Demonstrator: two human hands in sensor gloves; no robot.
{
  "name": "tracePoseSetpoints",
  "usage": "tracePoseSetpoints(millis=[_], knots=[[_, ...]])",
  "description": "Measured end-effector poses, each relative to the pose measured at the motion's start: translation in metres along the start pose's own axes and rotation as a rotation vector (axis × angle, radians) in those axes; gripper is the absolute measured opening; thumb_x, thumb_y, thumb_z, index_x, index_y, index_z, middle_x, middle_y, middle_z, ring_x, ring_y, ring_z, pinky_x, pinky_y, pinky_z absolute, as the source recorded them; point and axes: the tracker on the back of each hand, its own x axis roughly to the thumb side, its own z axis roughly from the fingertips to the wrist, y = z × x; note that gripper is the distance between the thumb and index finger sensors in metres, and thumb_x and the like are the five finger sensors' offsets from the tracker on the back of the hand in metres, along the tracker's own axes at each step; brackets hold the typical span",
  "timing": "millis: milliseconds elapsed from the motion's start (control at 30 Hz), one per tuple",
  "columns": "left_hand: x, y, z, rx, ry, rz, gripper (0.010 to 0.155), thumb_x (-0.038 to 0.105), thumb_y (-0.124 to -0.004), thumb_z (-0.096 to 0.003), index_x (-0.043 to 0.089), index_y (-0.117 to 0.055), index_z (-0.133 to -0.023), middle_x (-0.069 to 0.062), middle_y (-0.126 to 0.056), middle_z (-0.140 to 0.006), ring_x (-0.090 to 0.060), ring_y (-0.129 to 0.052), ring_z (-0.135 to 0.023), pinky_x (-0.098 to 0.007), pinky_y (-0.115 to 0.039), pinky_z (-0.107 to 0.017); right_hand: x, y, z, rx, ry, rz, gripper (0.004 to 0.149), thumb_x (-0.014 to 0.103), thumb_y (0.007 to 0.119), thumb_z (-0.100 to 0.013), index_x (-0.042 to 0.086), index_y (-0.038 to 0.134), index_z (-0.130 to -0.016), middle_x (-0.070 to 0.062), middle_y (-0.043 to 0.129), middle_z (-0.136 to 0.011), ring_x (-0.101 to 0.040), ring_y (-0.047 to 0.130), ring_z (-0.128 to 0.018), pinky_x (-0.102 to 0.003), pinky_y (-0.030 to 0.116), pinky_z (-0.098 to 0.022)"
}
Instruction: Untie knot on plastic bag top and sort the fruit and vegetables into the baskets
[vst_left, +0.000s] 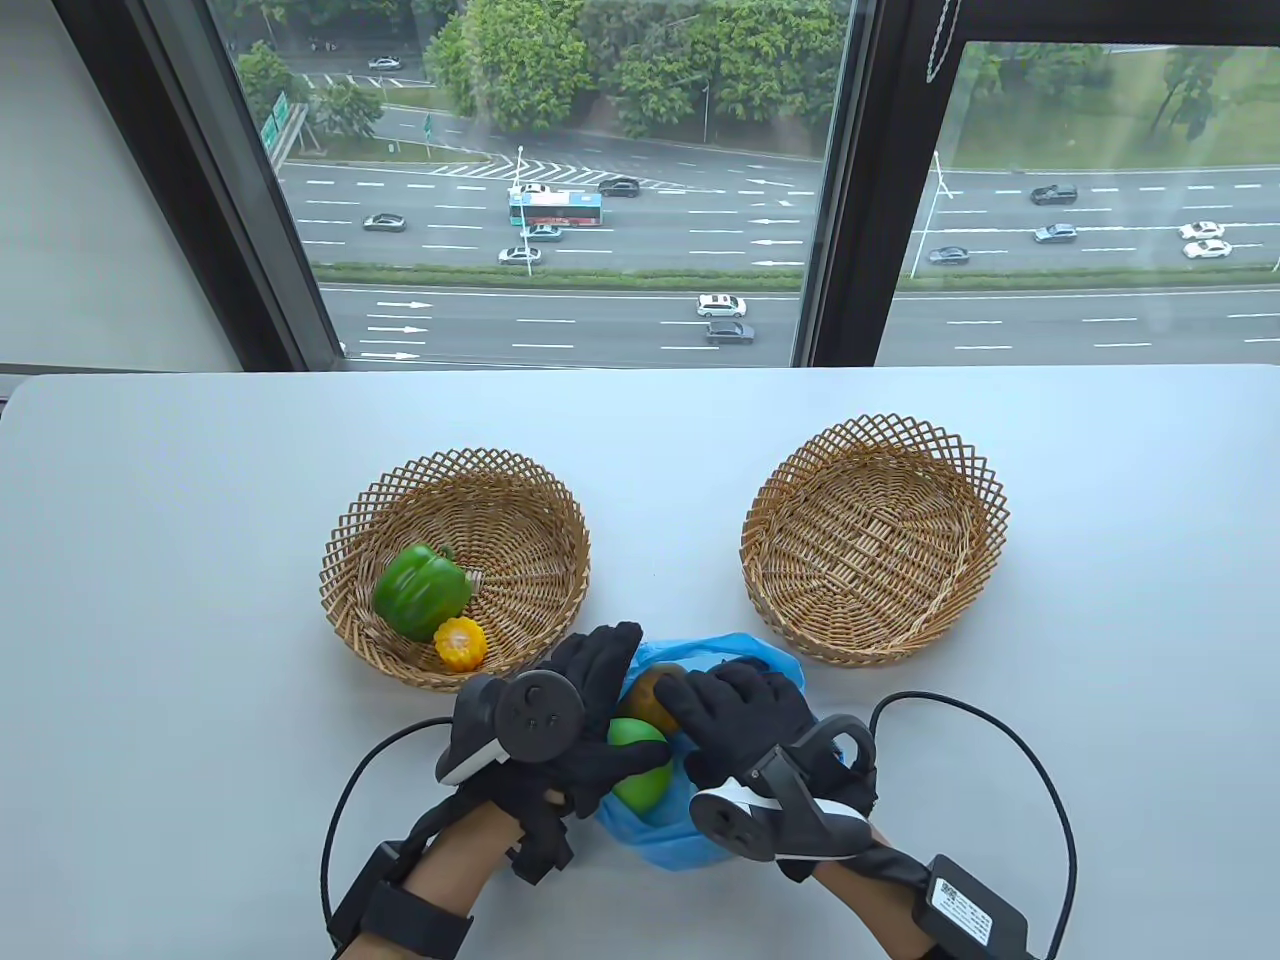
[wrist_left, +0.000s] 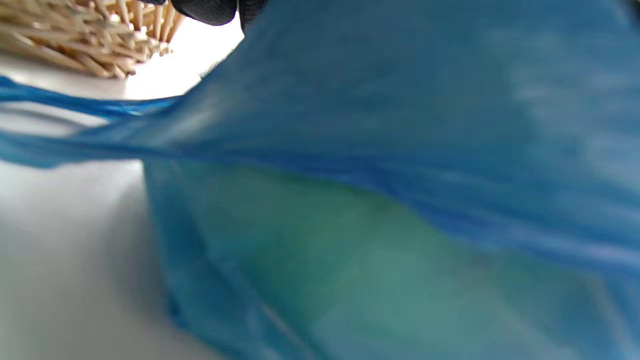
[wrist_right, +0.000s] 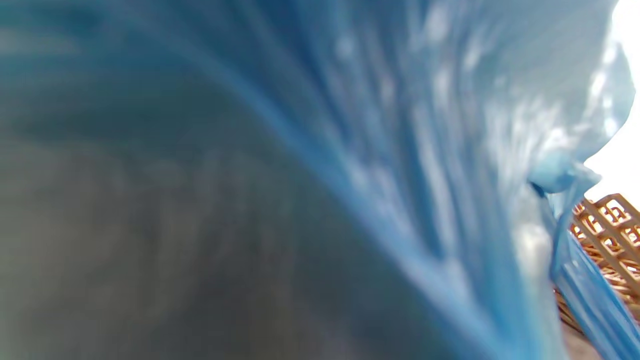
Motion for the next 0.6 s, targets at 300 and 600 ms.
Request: tracePoseSetpoints(millis=[300,600], knots=[[-0.008,-0.008,-0.003,-0.108,-0.013,0.166,0.107,0.065,-0.080,-0.0452,0.016,-0.018,-0.117,-0.017,-0.048,-0.121,-0.052,-0.040,-0.107,-0.070,-0.039,-0.071,-0.011,0.016,-0.003,0.066,0.023,-0.004,0.084,0.048,0.089,-0.050,0.012,0.050,-0.116,-0.018,0.068,-0.110,-0.054,0.064,-0.099,-0.072,0.060,-0.064],[-0.011,-0.008,-0.004,-0.139,-0.021,0.250,0.104,0.060,-0.084,-0.0446,0.015,-0.023,-0.117,-0.016,-0.056,-0.119,-0.048,-0.048,-0.107,-0.069,-0.041,-0.071,-0.015,0.021,-0.006,0.102,0.027,-0.082,0.092,0.053,0.088,-0.049,0.011,0.044,-0.117,-0.019,0.066,-0.111,-0.057,0.060,-0.101,-0.077,0.055,-0.064]])
